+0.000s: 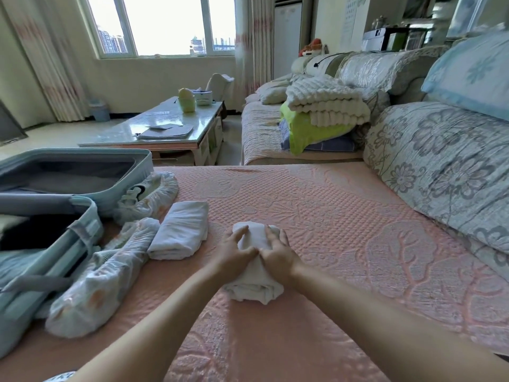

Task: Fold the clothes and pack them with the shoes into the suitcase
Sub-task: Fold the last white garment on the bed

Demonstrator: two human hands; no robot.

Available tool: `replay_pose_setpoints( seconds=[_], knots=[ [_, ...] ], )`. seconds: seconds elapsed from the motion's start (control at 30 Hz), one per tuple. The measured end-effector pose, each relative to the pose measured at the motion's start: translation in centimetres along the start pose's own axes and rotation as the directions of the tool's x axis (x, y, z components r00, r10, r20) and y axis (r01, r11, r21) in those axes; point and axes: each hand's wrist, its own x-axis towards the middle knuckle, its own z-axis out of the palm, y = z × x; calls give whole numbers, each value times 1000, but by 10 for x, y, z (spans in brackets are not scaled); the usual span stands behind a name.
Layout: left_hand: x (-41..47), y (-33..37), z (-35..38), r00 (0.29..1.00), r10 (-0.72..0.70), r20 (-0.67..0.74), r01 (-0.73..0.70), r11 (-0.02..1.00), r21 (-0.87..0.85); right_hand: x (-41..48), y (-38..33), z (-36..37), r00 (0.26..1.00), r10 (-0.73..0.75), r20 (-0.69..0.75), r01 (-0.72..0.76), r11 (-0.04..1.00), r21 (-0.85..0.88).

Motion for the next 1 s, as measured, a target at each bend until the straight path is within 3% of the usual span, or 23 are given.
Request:
replay_pose_setpoints(
  seconds=[0.4, 0.63, 0.83, 1.0],
  knots=[
    [-81, -71, -107, 998, -7, -58, 25, 950, 311, -38, -67, 105, 976, -151, 155, 162, 984, -66],
    [-105, -97, -130, 986, -141, -89, 164, 916, 367, -56, -75, 145, 938, -340, 69, 347, 923, -169],
    [-88, -102, -138, 993, -9, -119, 59, 903, 426, -40, -94, 177, 977, -213, 32, 215, 971, -104],
    [-82, -103, -130, 982, 109, -155, -3, 829, 560, -20, -96, 171, 961, -273, 44, 267, 877, -400]
  ],
)
